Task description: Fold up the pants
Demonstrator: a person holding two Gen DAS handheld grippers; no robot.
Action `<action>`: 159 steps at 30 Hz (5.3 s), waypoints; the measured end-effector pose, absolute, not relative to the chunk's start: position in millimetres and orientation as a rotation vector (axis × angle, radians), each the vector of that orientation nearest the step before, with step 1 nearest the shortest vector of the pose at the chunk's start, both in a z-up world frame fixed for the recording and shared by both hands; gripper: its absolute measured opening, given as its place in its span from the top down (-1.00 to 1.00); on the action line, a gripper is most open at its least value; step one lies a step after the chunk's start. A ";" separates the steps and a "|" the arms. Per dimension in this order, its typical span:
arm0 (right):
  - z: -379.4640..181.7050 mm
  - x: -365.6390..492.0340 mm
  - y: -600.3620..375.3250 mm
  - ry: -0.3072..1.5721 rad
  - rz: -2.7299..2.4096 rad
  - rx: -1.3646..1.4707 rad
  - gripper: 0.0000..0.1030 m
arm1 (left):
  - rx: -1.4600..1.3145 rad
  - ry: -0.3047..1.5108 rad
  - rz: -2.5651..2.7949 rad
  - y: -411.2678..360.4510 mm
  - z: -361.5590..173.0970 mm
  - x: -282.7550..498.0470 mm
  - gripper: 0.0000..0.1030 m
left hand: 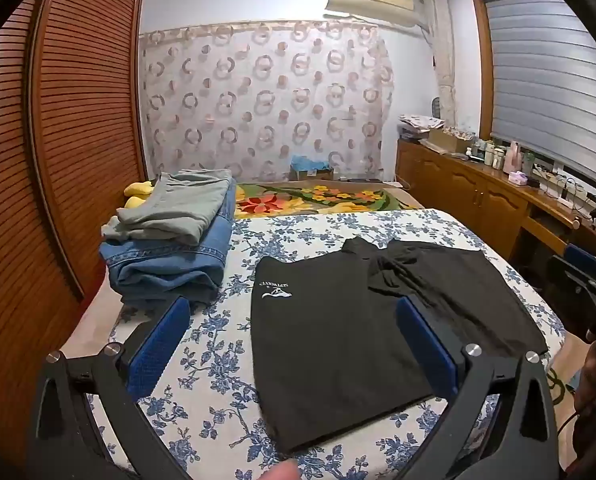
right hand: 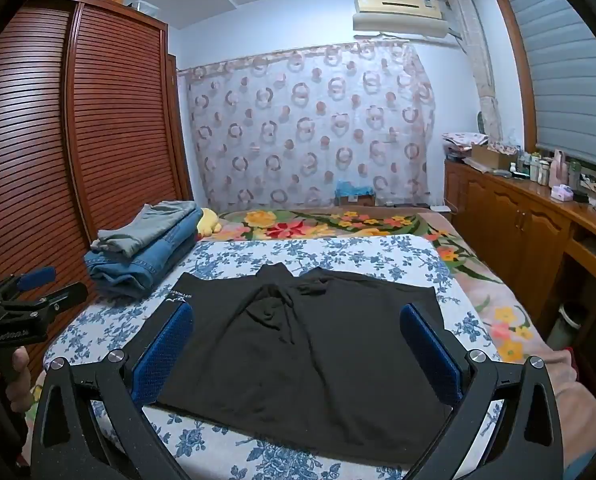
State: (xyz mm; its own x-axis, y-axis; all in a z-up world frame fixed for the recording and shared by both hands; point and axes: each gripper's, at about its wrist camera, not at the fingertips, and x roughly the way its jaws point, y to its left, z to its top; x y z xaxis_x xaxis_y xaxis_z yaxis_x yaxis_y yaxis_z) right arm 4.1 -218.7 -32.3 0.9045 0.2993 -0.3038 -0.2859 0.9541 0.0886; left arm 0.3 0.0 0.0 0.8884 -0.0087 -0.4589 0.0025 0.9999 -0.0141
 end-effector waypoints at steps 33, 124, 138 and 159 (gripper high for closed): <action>-33.0 0.6 -221.6 0.315 0.304 0.061 -1.00 | -0.005 0.455 -0.010 -11.2 14.0 -10.1 -1.00; -55.5 35.1 -209.4 0.494 0.325 -0.003 -1.00 | -0.085 0.702 -0.037 30.4 -69.8 14.8 -1.00; -71.0 48.9 -204.1 0.621 0.335 -0.076 -1.00 | -0.142 0.731 -0.091 50.9 -87.3 1.0 -0.58; -61.5 19.5 -207.8 0.641 0.342 -0.142 -1.00 | -0.135 0.811 -0.200 32.4 -99.5 2.1 0.38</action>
State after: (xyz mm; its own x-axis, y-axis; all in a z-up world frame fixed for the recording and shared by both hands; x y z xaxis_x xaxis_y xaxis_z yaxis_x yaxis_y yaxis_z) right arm 19.5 -207.8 -61.5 0.7480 0.2685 -0.6069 -0.3551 0.9345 -0.0243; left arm 2.1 32.4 -99.5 0.6717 -0.2283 -0.7047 0.1251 0.9726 -0.1959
